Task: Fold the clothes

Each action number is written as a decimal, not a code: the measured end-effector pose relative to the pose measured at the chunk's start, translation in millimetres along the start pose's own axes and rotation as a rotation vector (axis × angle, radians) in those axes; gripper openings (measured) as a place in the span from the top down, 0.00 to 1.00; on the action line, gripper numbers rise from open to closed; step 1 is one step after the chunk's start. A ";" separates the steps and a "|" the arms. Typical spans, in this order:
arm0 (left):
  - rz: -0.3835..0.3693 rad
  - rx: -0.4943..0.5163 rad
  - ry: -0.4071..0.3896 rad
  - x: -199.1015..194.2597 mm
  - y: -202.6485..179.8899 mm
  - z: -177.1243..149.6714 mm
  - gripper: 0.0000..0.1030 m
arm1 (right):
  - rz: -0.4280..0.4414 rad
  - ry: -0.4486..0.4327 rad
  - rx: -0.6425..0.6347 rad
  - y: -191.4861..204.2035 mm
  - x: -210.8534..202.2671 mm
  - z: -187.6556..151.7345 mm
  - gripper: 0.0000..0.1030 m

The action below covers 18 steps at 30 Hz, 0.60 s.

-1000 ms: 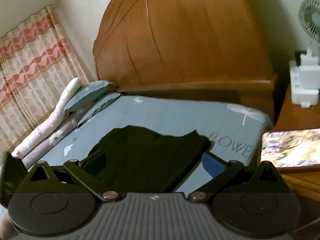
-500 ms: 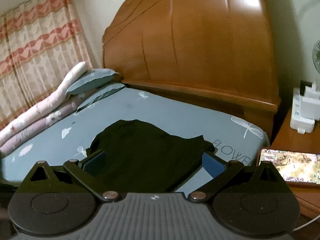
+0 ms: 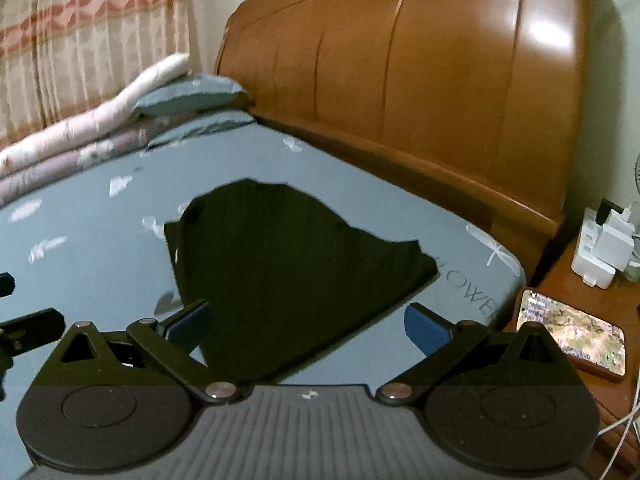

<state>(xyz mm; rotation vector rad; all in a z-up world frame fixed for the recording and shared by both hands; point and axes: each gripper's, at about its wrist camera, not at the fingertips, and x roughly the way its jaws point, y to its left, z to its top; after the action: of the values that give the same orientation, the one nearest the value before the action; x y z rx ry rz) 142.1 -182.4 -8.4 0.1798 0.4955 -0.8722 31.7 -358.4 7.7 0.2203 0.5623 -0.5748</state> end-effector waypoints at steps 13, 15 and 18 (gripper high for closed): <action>-0.058 -0.132 0.071 -31.1 14.0 -11.4 0.01 | 0.024 0.066 -0.039 36.3 -12.1 -20.5 0.00; -0.068 -0.123 0.074 -33.5 7.6 -10.5 0.01 | 0.014 0.073 -0.051 40.7 -14.6 -21.4 0.00; -0.097 -0.137 0.088 -34.2 -1.4 -9.5 0.01 | -0.004 0.068 -0.081 44.1 -18.9 -23.7 0.00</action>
<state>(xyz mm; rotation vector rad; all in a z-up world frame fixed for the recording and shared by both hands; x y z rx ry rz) 119.3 -156.5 0.0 0.0689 0.6479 -0.9246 33.3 -305.4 0.6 0.1629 0.6505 -0.5488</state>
